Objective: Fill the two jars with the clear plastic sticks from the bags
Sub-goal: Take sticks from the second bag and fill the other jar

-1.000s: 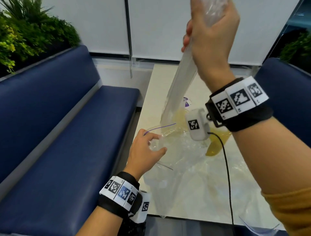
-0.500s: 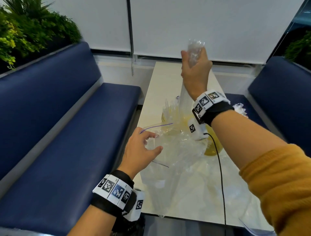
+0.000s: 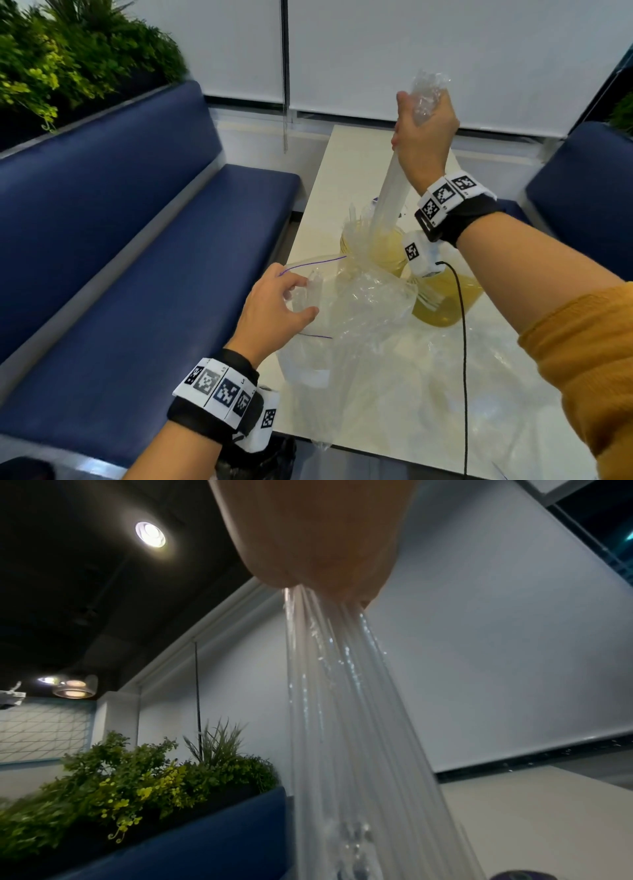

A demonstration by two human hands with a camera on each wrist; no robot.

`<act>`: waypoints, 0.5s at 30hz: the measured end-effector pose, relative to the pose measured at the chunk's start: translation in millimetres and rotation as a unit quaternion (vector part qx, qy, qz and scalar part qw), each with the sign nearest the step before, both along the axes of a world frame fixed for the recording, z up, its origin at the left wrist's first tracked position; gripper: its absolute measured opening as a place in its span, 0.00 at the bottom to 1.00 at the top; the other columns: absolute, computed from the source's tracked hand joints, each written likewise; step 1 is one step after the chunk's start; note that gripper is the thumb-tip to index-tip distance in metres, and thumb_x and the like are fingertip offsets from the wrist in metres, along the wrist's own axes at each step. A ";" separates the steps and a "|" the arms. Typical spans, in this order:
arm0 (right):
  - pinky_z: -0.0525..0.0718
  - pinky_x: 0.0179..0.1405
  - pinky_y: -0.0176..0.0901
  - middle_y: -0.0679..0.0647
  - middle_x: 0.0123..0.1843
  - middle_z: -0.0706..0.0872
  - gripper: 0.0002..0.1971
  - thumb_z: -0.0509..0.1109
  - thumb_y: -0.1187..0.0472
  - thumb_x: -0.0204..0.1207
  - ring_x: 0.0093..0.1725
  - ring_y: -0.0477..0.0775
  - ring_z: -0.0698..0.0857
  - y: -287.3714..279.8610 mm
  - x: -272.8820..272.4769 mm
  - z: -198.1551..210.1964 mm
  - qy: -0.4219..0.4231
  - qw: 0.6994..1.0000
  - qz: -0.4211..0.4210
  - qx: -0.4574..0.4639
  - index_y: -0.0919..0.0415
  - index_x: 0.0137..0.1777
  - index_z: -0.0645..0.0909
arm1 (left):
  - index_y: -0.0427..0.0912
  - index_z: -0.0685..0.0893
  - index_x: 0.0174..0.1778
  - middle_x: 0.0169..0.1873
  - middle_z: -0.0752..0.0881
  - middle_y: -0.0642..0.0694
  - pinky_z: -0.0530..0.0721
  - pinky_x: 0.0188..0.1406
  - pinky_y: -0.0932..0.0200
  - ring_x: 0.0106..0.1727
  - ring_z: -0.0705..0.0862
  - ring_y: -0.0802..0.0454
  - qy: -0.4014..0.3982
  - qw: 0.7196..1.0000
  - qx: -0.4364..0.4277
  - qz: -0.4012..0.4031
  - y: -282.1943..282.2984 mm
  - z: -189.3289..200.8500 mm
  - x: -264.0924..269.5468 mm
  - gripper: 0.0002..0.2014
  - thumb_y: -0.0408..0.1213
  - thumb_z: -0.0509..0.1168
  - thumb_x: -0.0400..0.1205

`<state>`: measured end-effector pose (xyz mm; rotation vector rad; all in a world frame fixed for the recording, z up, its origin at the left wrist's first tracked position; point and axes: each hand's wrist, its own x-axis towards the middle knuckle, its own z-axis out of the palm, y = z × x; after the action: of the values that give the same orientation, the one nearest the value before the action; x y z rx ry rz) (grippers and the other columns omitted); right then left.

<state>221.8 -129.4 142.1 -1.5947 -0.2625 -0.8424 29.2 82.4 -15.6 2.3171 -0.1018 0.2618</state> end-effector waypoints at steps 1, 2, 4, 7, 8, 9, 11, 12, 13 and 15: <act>0.80 0.20 0.41 0.55 0.32 0.81 0.10 0.72 0.55 0.81 0.24 0.52 0.79 -0.2 0.2 3.4 0.002 1.000 0.006 -0.003 0.60 0.50 0.76 | 0.59 0.83 0.51 0.50 0.77 0.58 0.75 0.42 0.69 0.47 0.79 0.61 -0.001 1.000 0.000 0.002 3.2 -0.9 0.2 0.18 0.47 0.82 0.70; 0.80 0.20 0.43 0.54 0.31 0.81 0.10 0.72 0.55 0.81 0.24 0.52 0.78 -0.5 -0.1 6.1 0.004 1.000 0.011 -0.007 0.60 0.50 0.76 | 0.61 0.83 0.50 0.50 0.77 0.58 0.76 0.42 0.69 0.47 0.80 0.62 -0.001 1.000 -0.002 0.005 6.5 -1.6 0.3 0.18 0.46 0.82 0.70; 0.81 0.20 0.44 0.53 0.30 0.81 0.10 0.72 0.55 0.81 0.23 0.53 0.78 -0.8 -1.1 9.9 0.003 1.000 0.016 -0.013 0.60 0.49 0.76 | 0.59 0.83 0.48 0.48 0.77 0.58 0.75 0.41 0.68 0.45 0.79 0.62 -0.001 1.000 -0.010 0.015 12.6 -2.7 1.0 0.18 0.43 0.83 0.69; 0.80 0.21 0.43 0.54 0.31 0.81 0.10 0.72 0.54 0.82 0.24 0.52 0.79 -1.5 -2.5 7.2 0.004 1.000 0.019 -0.025 0.58 0.49 0.76 | 0.53 0.86 0.47 0.45 0.76 0.58 0.72 0.39 0.71 0.44 0.79 0.62 0.001 1.000 -0.012 0.025 19.6 -4.1 1.8 0.16 0.39 0.83 0.69; 0.81 0.21 0.43 0.54 0.32 0.81 0.09 0.72 0.54 0.82 0.24 0.51 0.79 -1.2 -2.8 3.5 0.007 0.999 0.019 -0.026 0.57 0.50 0.76 | 0.52 0.87 0.48 0.44 0.76 0.58 0.71 0.40 0.74 0.45 0.79 0.63 0.002 1.000 -0.011 0.026 21.6 -4.3 2.0 0.16 0.39 0.83 0.69; 0.81 0.22 0.43 0.54 0.32 0.82 0.09 0.72 0.54 0.82 0.25 0.51 0.79 -0.3 -2.6 -2.0 0.011 0.999 0.020 -0.023 0.57 0.50 0.76 | 0.51 0.87 0.49 0.45 0.76 0.58 0.71 0.40 0.75 0.45 0.79 0.63 0.002 1.000 -0.011 0.027 23.4 -4.6 2.1 0.16 0.39 0.83 0.69; 0.82 0.23 0.43 0.55 0.33 0.83 0.10 0.72 0.53 0.82 0.26 0.50 0.80 3.6 -1.6 -16.8 0.024 0.999 0.016 -0.025 0.58 0.50 0.77 | 0.49 0.88 0.50 0.47 0.78 0.56 0.74 0.41 0.73 0.47 0.80 0.61 0.002 1.000 -0.013 0.028 26.6 -5.1 2.8 0.16 0.39 0.83 0.69; 0.83 0.24 0.42 0.55 0.33 0.83 0.11 0.72 0.52 0.82 0.26 0.49 0.81 6.0 -0.9 -25.6 0.029 0.999 0.011 -0.034 0.59 0.52 0.77 | 0.48 0.88 0.51 0.48 0.79 0.55 0.78 0.43 0.68 0.48 0.80 0.59 0.001 0.999 -0.013 0.030 27.5 -5.6 3.2 0.17 0.39 0.83 0.69; 0.83 0.24 0.41 0.56 0.34 0.84 0.12 0.72 0.52 0.82 0.26 0.49 0.82 8.4 0.0 -35.1 0.033 0.998 0.008 -0.043 0.61 0.53 0.78 | 0.48 0.88 0.51 0.48 0.79 0.54 0.81 0.45 0.63 0.48 0.80 0.58 0.002 0.999 -0.015 0.032 28.0 -5.8 3.6 0.17 0.39 0.83 0.68; 0.85 0.25 0.41 0.56 0.34 0.85 0.13 0.71 0.52 0.82 0.26 0.48 0.83 12.4 1.3 -53.5 0.046 0.998 0.010 -0.052 0.62 0.54 0.79 | 0.47 0.88 0.53 0.49 0.79 0.54 0.83 0.46 0.60 0.49 0.80 0.58 0.005 0.999 -0.016 0.034 28.5 -6.4 3.6 0.18 0.40 0.83 0.69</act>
<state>223.0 -117.0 88.6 -1.7212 -0.2596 -0.7487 32.8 110.9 -22.0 2.2927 -0.0127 0.2843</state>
